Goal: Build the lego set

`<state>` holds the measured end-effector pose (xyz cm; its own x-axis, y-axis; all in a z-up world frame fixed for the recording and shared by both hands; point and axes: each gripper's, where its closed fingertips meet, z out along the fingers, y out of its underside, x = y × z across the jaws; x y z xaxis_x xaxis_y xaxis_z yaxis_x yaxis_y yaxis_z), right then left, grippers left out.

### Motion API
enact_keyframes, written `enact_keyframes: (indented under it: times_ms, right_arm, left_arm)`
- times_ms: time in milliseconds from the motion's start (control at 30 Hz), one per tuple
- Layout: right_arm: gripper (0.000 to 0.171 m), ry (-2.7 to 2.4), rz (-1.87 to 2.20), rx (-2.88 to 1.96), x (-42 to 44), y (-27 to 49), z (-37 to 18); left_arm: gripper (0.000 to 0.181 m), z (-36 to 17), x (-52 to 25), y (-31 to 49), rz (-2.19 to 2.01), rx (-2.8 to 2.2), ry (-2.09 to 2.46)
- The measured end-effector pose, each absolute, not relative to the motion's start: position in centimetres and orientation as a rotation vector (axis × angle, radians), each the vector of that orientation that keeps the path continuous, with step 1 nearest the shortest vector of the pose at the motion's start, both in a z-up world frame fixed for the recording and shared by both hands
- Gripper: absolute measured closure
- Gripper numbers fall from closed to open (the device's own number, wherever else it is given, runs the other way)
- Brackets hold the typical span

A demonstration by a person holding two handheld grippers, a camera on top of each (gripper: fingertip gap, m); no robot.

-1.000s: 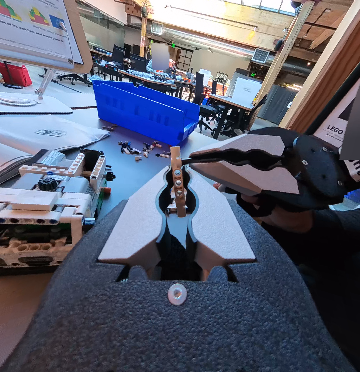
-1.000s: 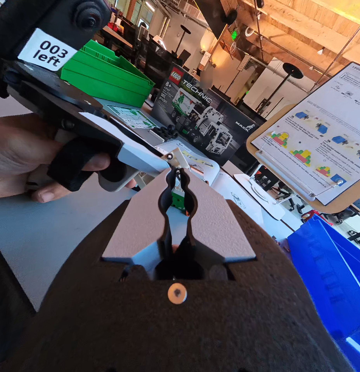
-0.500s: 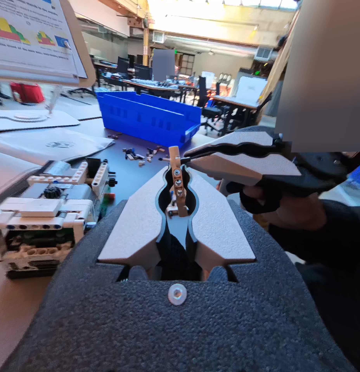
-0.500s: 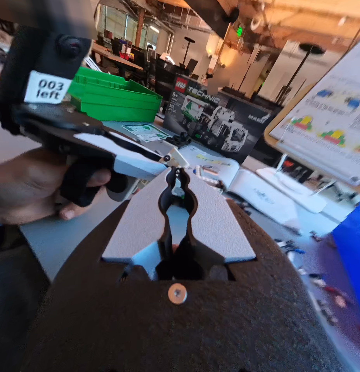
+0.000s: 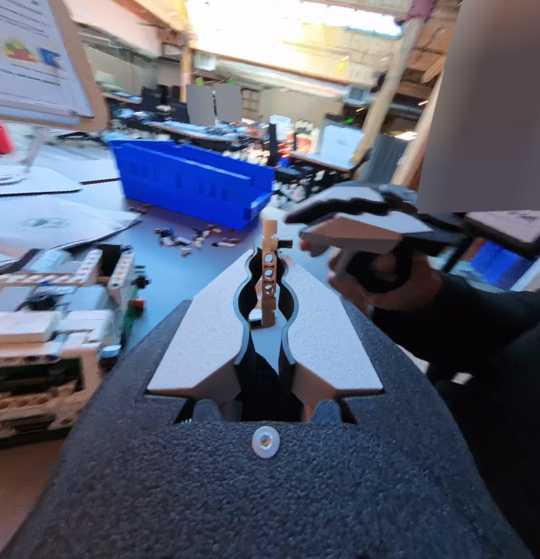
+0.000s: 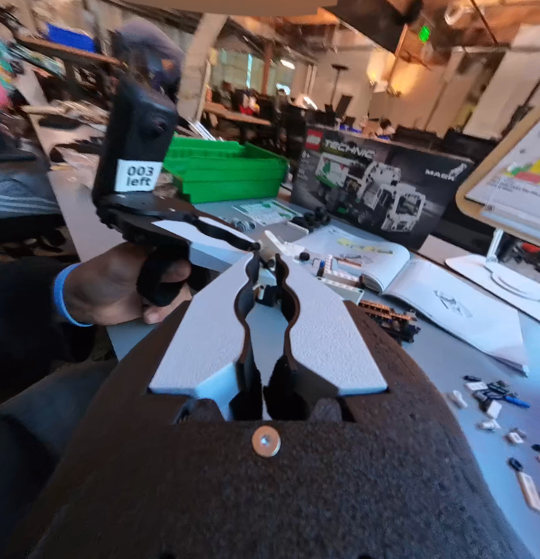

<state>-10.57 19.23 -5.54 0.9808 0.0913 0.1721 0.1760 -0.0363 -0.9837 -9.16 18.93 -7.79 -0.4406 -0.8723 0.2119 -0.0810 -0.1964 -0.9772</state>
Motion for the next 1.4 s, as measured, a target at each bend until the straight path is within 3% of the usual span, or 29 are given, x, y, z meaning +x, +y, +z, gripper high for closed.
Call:
enact_keyframes:
  times_ms: [100,167,233,367,633,867,967,1033,1133,1333,1400]
  right_arm:
    - [0.149,-0.25,0.016,-1.573,-9.1,17.7,-4.7]
    - [0.13,-0.332,0.265,-1.621,-10.5,17.1,-5.3]
    - [0.127,-0.398,0.502,-1.641,-12.2,16.3,-5.7]
    - [0.146,-0.458,0.546,-1.599,-13.0,16.1,-6.2]
    - [0.154,-0.47,0.622,-1.497,-13.5,15.8,-5.8]
    - [0.155,-0.352,0.613,-1.479,-12.6,16.3,-5.9]
    - [0.155,-0.191,0.622,-1.355,-10.0,16.1,-3.8]
    - [0.155,-0.172,0.652,-1.362,-9.7,15.9,-3.9]
    - [0.154,-0.159,0.625,-1.363,-9.6,15.6,-4.3]
    - [0.156,-0.204,0.681,-1.594,-10.1,14.6,-8.3]
    - [0.145,-0.31,0.668,-1.739,-10.7,13.6,-9.9]
  left_arm:
    - [0.175,-7.1,-10.2,17.1,-1.794,-1.031,1.53]
    - [0.175,-7.0,-10.8,15.9,-1.838,-0.973,1.578]
    - [0.175,-7.0,-11.1,15.1,-1.864,-0.941,1.611]
    - [0.175,-7.2,-11.4,14.0,-1.876,-0.901,1.658]
    - [0.175,-6.9,-11.8,13.5,-1.952,-0.884,1.671]
    - [0.175,-7.1,-11.0,14.2,-1.979,-0.971,1.633]
    - [0.164,-6.9,-10.8,14.9,-2.088,-1.039,1.596]
    - [0.175,-6.6,-10.8,15.4,-2.098,-1.039,1.563]
    - [0.175,-6.9,-10.7,15.2,-2.07,-1.036,1.586]
    - [0.175,-8.2,-11.1,15.8,-2.009,-1.084,1.764]
    - [0.175,-8.9,-11.4,15.5,-1.896,-1.09,1.947]
